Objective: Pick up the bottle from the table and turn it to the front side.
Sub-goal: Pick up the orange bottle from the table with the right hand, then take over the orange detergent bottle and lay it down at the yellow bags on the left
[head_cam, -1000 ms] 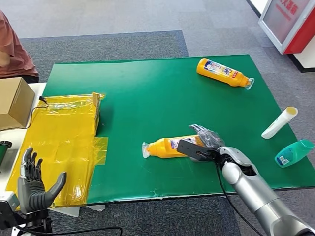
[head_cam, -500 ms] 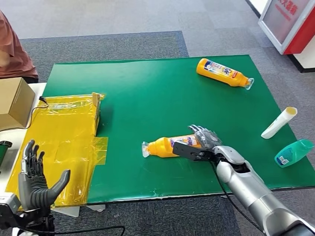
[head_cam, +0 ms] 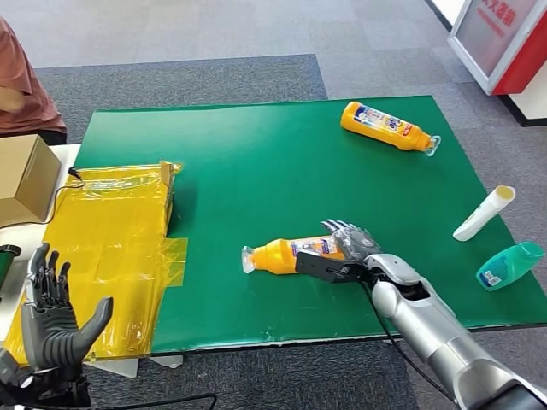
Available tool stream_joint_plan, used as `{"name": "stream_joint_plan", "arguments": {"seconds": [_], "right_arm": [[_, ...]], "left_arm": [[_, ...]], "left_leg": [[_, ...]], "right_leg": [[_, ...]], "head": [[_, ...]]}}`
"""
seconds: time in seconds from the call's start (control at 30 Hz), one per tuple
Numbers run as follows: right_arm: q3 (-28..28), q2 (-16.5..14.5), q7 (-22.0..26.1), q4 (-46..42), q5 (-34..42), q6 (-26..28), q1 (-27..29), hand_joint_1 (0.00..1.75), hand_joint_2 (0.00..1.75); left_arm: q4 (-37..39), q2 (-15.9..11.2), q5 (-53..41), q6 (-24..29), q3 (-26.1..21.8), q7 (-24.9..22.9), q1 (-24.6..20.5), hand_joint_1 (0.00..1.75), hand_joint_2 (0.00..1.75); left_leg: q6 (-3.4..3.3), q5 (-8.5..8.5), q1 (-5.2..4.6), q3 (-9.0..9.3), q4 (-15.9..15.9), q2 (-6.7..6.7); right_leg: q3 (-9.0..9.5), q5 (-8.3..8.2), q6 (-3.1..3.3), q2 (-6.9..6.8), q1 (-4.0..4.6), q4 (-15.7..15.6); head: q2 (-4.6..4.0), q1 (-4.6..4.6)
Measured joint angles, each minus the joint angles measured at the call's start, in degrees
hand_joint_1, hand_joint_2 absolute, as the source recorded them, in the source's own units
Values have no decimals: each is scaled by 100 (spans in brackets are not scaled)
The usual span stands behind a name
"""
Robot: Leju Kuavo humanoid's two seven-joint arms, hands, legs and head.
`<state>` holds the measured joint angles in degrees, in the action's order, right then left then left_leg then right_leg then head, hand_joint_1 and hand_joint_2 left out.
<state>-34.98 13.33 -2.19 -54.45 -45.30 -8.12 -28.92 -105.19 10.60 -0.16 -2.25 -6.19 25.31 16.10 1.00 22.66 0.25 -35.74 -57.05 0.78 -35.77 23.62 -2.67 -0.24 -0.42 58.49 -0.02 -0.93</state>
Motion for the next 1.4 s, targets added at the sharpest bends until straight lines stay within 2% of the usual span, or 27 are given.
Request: {"name": "stream_joint_plan", "arguments": {"seconds": [0.17,0.27,0.53,0.7,1.2,1.27,1.4], "right_arm": [[-45,0,50,-65,116,-46,-9,175,175],[-44,3,147,-125,460,-166,4,175,175],[557,179,844,-630,3371,-926,418,175,175],[1072,240,973,-1137,4495,-1125,706,175,175],[1462,195,1292,-1843,5533,-1300,963,175,175],[1475,97,1419,-1962,5654,-1287,991,175,175],[1438,-238,1614,-2245,5634,-1117,1000,175,175]], "left_arm": [[-25,-14,33,-15,-1,1,35,0,175],[-25,-21,52,-40,-4,15,64,0,175],[-20,-108,263,-55,-4,209,74,0,175],[-18,-184,337,-34,-3,309,75,0,175],[-16,-367,537,-35,52,354,41,0,175],[-6,-395,982,-259,79,272,-14,0,175],[151,-465,2759,-1126,116,-285,-273,0,175]], "left_leg": [[1,-1,0,4,0,0],[1,-1,0,5,0,0],[-1,0,-1,-1,0,-2],[-2,2,-2,-2,0,-1],[-1,1,-2,-3,0,-1],[-1,1,-2,-3,0,0],[3,-2,0,-2,0,1]], "right_leg": [[2,-1,1,0,0,0],[1,-1,1,0,0,0],[-1,0,0,-2,-1,0],[-2,1,-1,-1,-2,0],[-2,1,-1,-1,-2,0],[-2,1,-1,-1,-2,0],[-4,0,1,0,0,0]], "head": [[0,-1],[0,-1],[0,0],[0,-1],[0,-1],[0,-2],[0,0]]}}
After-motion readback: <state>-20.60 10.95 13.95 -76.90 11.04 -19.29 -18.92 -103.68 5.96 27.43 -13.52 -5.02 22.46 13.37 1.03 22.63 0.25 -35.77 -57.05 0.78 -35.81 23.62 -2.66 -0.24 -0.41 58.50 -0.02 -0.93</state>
